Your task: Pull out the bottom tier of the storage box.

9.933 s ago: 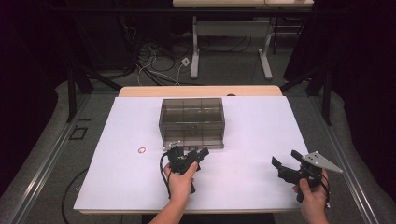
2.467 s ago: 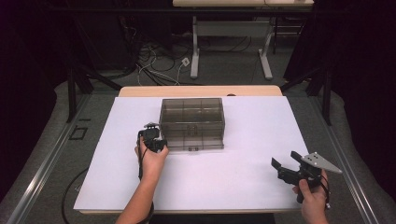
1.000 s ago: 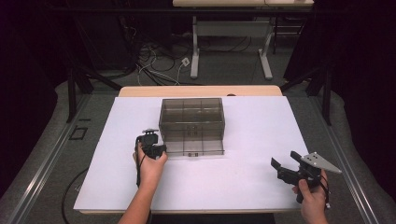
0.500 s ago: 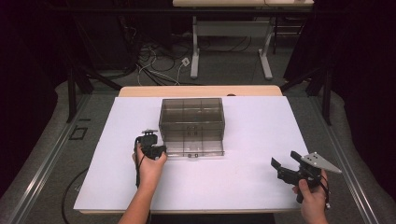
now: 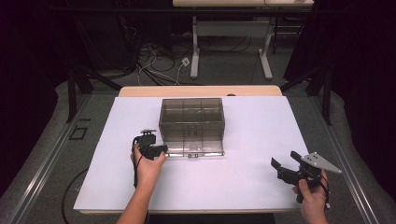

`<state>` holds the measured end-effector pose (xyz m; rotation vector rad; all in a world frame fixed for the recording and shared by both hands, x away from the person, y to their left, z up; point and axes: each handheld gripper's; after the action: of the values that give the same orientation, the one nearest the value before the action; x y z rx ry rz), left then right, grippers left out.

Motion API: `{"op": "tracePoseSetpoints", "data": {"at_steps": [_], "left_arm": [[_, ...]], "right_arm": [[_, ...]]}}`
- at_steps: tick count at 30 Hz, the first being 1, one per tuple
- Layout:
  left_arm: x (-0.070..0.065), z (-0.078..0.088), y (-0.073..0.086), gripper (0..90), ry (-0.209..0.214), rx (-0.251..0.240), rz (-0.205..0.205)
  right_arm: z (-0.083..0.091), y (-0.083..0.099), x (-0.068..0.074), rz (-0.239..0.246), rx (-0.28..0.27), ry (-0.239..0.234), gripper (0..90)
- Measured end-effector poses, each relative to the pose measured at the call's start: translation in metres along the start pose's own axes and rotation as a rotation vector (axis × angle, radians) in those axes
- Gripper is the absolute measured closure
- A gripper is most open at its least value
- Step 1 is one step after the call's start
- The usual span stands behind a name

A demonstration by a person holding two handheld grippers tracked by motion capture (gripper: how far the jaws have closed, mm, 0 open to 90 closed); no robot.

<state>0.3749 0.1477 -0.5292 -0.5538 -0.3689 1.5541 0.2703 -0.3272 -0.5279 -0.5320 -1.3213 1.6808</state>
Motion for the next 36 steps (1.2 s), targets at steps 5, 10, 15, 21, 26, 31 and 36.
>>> {"op": "tracePoseSetpoints", "data": {"at_steps": [5,10,15,21,26,31,36], "left_arm": [[0.0,0.004,0.0,72.3,0.006,-0.01,-0.002],[-0.001,0.007,0.0,69.0,0.032,-0.027,0.005],[-0.002,0.01,0.0,65.9,0.042,-0.037,-0.012],[-0.001,0.014,-0.001,62.3,0.059,-0.056,-0.017],[0.002,0.015,0.0,61.3,0.088,-0.083,-0.024],[0.007,0.018,0.0,59.8,0.104,-0.112,-0.033],[0.012,0.019,-0.001,57.1,0.104,-0.155,-0.069]], "right_arm": [[0.0,0.0,0.0,0.004,-0.002,-0.001,14.3],[0.0,0.0,0.0,0.003,-0.002,0.0,14.3],[-0.001,0.0,0.0,0.002,-0.001,0.004,14.3],[-0.002,0.0,-0.001,0.001,-0.007,0.004,14.3],[-0.002,-0.001,-0.001,0.004,0.003,0.003,14.3],[-0.002,-0.001,-0.001,0.006,0.006,-0.002,14.3],[-0.003,0.0,-0.001,-0.001,0.005,-0.003,14.3]]}}
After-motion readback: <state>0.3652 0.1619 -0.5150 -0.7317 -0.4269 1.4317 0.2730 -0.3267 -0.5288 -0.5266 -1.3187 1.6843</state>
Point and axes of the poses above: each handheld gripper's, and its own axes: z roughly backward along the jaws, y roughly out of its underside, x roughly to its left, and after that the axes turned 12 degrees about -y, right-handed
